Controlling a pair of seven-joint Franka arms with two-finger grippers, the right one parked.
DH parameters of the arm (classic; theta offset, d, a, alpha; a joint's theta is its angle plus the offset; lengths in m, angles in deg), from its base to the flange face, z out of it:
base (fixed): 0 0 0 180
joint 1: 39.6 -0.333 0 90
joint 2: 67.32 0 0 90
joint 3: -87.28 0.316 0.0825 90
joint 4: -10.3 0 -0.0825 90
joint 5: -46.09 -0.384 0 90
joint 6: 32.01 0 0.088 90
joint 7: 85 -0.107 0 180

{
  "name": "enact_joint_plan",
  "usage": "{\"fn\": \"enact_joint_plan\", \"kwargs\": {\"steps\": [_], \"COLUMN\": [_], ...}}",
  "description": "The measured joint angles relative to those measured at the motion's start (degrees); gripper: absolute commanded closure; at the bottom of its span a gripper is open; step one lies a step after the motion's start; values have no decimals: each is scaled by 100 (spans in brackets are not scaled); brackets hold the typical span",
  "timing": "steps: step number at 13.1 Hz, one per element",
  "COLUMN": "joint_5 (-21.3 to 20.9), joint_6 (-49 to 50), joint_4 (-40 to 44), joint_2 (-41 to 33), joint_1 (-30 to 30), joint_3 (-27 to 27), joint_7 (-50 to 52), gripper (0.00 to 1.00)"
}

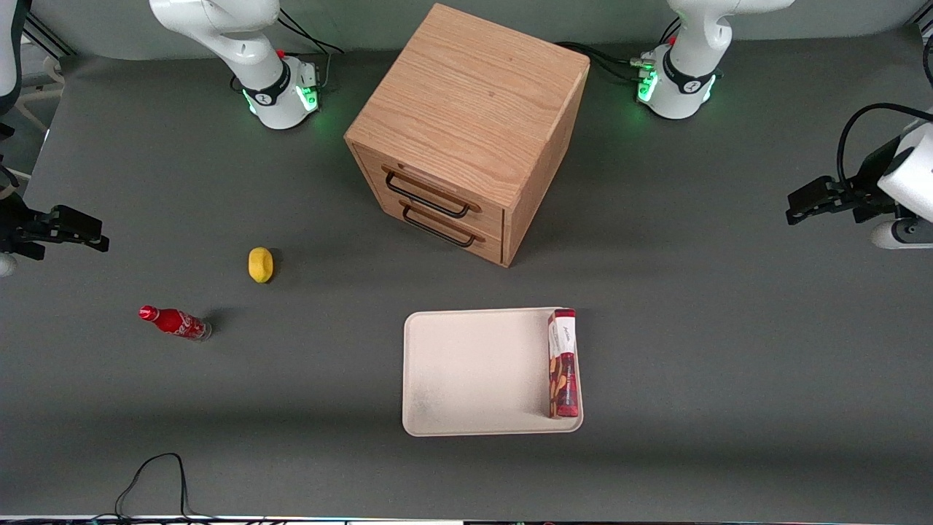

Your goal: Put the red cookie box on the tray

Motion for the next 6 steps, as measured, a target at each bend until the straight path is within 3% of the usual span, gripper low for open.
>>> {"fn": "enact_joint_plan", "kwargs": {"steps": [6], "joint_5": [-58], "joint_6": [107], "joint_4": [-3], "joint_2": [14], "joint_1": [0], "joint_3": [5], "joint_7": [-217], "gripper": [0]}}
